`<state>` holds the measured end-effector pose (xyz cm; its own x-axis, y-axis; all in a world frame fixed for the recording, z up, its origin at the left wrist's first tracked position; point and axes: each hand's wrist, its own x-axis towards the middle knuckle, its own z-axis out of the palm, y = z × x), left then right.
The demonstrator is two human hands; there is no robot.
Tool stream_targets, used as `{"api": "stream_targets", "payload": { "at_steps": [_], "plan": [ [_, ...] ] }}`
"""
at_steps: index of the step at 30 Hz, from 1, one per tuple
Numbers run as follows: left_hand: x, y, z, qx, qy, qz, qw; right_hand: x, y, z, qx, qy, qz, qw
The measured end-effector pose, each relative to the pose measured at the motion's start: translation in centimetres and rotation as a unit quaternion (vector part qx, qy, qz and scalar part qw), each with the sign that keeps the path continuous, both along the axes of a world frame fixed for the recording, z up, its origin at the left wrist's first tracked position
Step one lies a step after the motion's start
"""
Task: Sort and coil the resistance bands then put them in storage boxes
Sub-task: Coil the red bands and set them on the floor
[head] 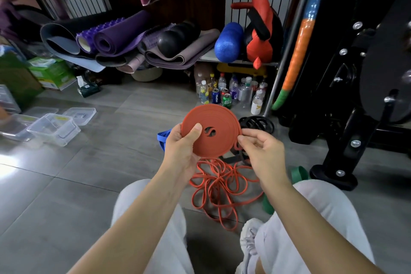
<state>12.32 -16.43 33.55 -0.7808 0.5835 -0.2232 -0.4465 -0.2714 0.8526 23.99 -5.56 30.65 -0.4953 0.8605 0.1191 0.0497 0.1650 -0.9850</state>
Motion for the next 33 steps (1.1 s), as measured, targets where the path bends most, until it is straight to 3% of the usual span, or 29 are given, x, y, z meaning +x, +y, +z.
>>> {"api": "stream_targets", "payload": {
  "at_steps": [6,11,14,20,26,33],
  "plan": [
    [-3.5,0.6,-0.5,-0.017,0.016,0.033,0.999,-4.9,1.0,0.8,0.06,-0.125,0.024,0.99],
    [-7.2,0.9,-3.5,-0.035,0.044,0.078,0.995,-11.0,0.3,0.0,0.148,-0.291,0.061,0.943],
    [-9.6,1.1,-6.5,-0.063,0.044,0.097,0.992,-14.5,0.7,-2.6,0.122,-0.332,0.091,0.931],
    [-13.1,1.3,-15.6,-0.111,-0.048,0.096,0.988,-19.5,1.9,-11.5,0.077,-0.42,0.147,0.892],
    [-13.4,-0.2,-27.4,-0.186,-0.188,0.101,0.959,-21.9,1.2,-23.3,0.011,-0.543,0.214,0.812],
    [-14.6,-3.9,-36.9,-0.377,-0.131,0.112,0.91,-24.8,-0.8,-34.1,-0.033,-0.617,0.258,0.743]
  ]
}}
